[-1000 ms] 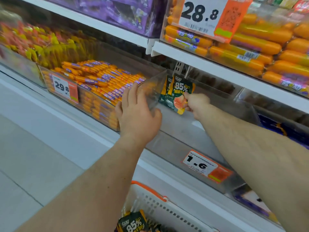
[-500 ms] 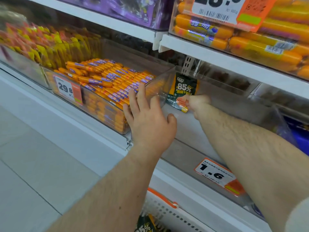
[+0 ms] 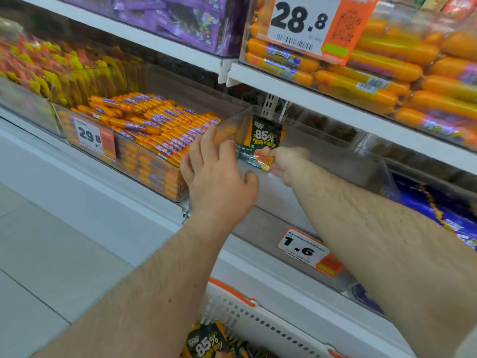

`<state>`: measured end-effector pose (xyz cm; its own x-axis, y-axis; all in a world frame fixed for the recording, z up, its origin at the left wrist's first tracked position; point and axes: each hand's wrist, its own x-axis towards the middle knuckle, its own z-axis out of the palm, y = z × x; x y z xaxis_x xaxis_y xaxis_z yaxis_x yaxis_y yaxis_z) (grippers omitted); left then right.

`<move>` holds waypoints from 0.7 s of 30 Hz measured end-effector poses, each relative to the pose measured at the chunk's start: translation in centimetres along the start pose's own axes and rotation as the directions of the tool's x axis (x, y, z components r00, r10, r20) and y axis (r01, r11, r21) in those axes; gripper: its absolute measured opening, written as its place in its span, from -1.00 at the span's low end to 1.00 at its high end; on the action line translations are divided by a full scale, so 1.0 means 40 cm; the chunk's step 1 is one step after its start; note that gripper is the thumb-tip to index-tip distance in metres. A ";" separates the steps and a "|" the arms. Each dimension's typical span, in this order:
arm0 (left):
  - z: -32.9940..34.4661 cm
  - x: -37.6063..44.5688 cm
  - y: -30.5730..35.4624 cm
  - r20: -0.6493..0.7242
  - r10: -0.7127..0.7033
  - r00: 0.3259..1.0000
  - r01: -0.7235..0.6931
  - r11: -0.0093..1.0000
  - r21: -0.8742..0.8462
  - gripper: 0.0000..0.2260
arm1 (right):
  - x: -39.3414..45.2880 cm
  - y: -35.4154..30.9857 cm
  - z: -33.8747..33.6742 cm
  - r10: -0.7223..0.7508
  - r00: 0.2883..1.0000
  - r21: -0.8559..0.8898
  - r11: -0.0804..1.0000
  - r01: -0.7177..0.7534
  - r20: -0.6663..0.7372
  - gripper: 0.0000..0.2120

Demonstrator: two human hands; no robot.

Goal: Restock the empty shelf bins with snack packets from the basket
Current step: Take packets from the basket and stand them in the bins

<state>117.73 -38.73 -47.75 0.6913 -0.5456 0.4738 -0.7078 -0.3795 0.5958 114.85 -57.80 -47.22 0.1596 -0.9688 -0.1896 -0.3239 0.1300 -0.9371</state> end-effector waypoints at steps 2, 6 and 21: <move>-0.019 -0.014 0.007 -0.063 0.103 0.993 -0.107 0.992 -0.066 -0.60 | -0.047 -0.006 -0.021 -0.039 0.999 0.016 0.999 0.039 -0.003 -0.74; -0.058 -0.051 0.013 0.077 0.240 0.968 -0.217 0.949 -0.229 -0.81 | -0.166 0.000 -0.070 -0.226 0.973 -0.079 0.970 0.229 0.050 -0.94; -0.042 -0.200 -0.049 0.990 -0.030 0.135 -0.498 0.862 0.095 -0.57 | -0.488 0.408 -0.173 -0.535 0.832 -0.220 0.803 0.554 0.144 -0.74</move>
<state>113.83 -32.36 -51.64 -0.0288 -0.8022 -0.5963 -0.9683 -0.1257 0.2159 99.99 -38.24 -56.76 0.4406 -0.8455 0.3016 -0.3768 -0.4791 -0.7928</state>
